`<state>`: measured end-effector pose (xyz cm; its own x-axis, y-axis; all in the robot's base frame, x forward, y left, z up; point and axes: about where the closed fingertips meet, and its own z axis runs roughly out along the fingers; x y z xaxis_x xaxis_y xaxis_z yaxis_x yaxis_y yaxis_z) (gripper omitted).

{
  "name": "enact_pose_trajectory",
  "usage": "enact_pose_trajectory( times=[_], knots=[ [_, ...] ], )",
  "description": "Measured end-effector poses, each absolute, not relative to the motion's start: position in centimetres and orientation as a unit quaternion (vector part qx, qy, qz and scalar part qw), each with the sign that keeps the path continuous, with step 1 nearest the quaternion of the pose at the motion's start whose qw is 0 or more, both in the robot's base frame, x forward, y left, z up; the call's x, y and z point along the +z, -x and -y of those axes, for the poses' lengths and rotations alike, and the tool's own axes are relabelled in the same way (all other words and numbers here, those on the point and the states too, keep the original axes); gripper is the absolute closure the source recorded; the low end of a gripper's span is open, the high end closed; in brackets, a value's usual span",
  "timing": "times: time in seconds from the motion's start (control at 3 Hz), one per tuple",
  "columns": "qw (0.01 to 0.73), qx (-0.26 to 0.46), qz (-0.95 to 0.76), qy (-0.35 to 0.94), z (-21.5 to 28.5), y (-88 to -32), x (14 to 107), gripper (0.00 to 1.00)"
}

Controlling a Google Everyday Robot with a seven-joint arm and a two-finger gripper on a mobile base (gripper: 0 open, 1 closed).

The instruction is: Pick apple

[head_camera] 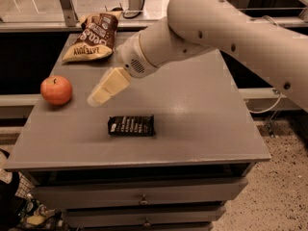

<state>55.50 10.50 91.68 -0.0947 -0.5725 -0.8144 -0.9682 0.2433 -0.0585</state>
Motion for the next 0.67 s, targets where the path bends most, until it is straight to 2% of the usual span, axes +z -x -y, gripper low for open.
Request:
enact_pose_trajectory(
  times=[0.67],
  knots=[
    [0.408,0.325,-0.659,0.542,-17.5,-58.0,89.0,0.0]
  ],
)
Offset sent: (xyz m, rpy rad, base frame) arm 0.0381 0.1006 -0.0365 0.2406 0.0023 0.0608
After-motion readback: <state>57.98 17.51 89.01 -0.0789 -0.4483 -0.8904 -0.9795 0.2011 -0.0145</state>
